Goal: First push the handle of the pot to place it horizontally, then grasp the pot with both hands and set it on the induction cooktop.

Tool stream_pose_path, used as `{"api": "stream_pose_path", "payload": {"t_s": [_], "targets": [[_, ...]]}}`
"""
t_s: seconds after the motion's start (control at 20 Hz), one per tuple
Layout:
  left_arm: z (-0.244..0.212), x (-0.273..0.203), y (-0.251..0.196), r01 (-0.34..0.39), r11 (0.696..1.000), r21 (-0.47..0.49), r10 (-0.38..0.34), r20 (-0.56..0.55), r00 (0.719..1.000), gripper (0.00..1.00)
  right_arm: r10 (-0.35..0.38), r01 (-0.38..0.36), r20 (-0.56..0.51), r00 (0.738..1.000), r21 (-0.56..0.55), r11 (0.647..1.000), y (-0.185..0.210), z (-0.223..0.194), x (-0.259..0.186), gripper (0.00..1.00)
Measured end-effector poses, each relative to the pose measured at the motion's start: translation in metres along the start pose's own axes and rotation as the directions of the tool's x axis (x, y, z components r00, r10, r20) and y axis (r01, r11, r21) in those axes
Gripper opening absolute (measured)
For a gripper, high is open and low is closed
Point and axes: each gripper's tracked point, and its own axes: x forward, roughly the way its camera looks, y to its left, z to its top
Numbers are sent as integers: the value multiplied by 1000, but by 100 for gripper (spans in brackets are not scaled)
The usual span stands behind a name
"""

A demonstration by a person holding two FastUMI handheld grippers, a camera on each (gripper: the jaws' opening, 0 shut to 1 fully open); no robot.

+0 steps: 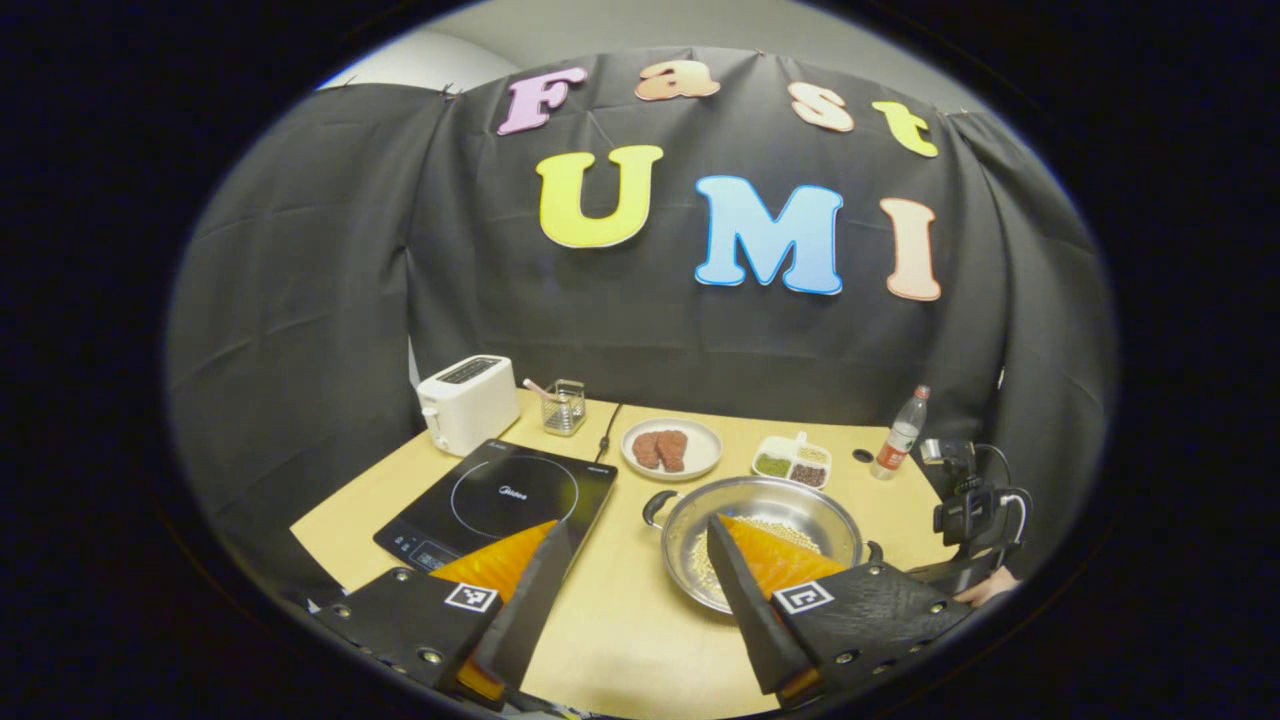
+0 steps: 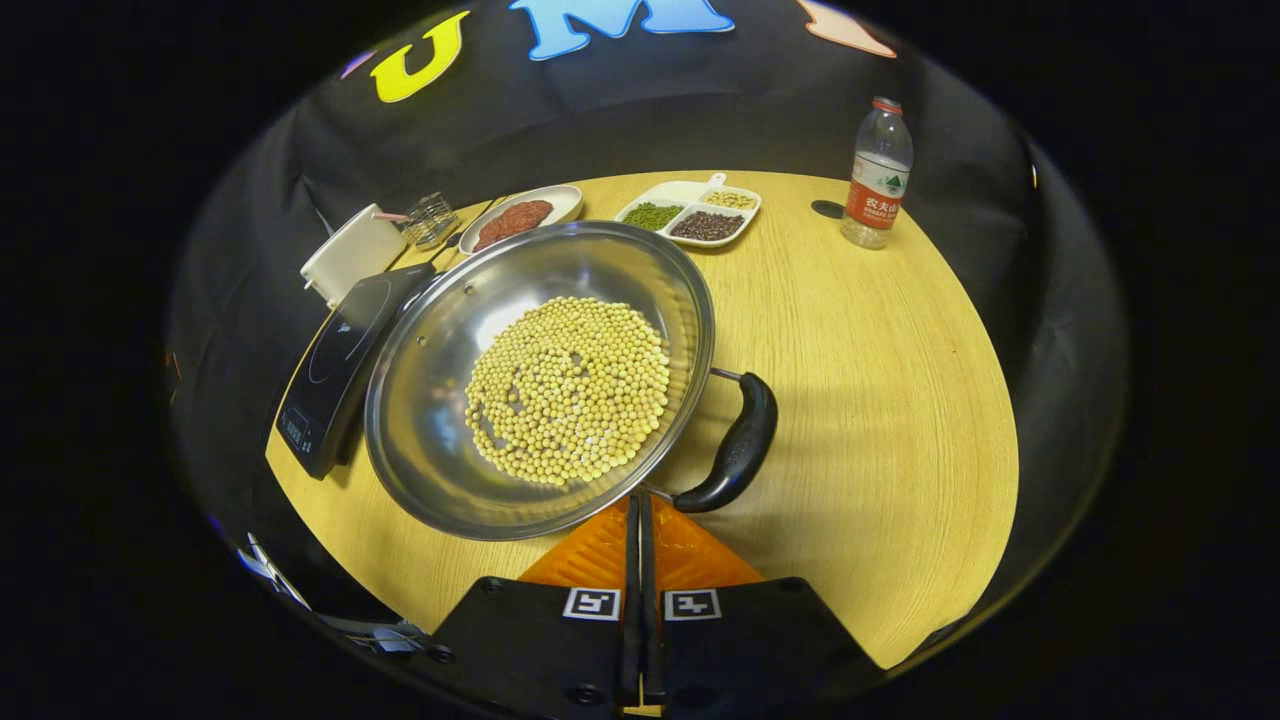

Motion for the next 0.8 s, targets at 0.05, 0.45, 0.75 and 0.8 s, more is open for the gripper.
{"api": "stream_pose_path", "payload": {"t_s": [0.05,0.45,0.75,0.8], "targets": [[3,3,0,5,1000,6,-5,5,1000,84,-20,20,23,1000,10,1000,-5,6,0,0],[3,32,13,65,997,40,-64,-32,997,82,-110,102,93,990,85,991,-23,37,3,2],[-1,47,29,88,995,41,-86,-49,995,84,-149,140,114,982,86,986,-27,44,8,2],[-3,50,32,89,995,35,-87,-54,995,84,-152,142,115,982,90,986,-28,46,8,2]]}}
